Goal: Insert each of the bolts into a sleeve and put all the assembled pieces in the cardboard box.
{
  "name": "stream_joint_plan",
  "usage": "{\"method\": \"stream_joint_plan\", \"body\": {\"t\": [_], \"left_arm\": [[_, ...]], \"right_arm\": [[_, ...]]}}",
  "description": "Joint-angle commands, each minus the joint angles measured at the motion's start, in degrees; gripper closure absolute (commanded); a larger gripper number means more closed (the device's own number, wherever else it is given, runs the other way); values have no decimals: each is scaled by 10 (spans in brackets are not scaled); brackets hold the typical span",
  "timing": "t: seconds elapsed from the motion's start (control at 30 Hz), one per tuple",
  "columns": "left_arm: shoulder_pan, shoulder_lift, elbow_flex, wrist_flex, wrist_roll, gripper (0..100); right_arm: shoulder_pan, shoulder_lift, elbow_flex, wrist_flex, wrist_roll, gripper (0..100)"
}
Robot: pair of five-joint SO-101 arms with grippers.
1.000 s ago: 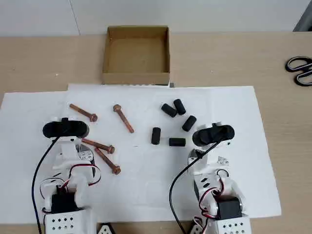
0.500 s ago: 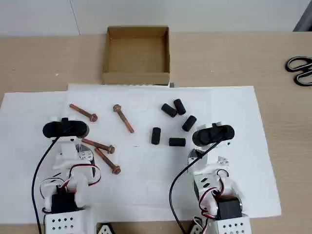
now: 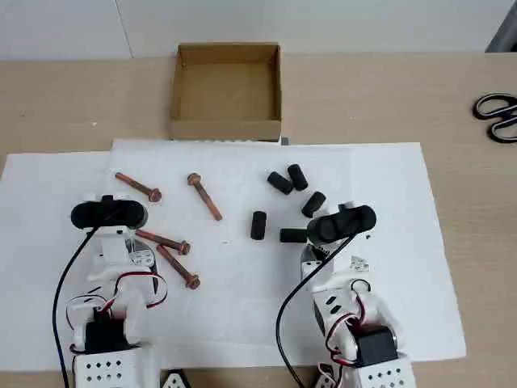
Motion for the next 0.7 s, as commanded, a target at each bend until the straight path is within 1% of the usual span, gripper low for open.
{"method": "stream_joint_plan", "body": {"t": [0.0, 0.37, 0.47, 0.57, 0.67], "left_arm": [[0, -6, -4, -12, 2, 994], [4, -6, -4, -12, 2, 994], [18, -6, -12, -9, 2, 994], [-1, -4, -82, 34, 3, 994], [-3, -1, -172, 76, 3, 994]], "right_arm": [[-6, -7, 5, -15, 5, 995], [-7, -7, 4, -15, 4, 995], [-7, -7, -31, -8, 5, 995], [-6, -7, -104, 36, 4, 995], [-5, -7, -160, 92, 4, 995]]}}
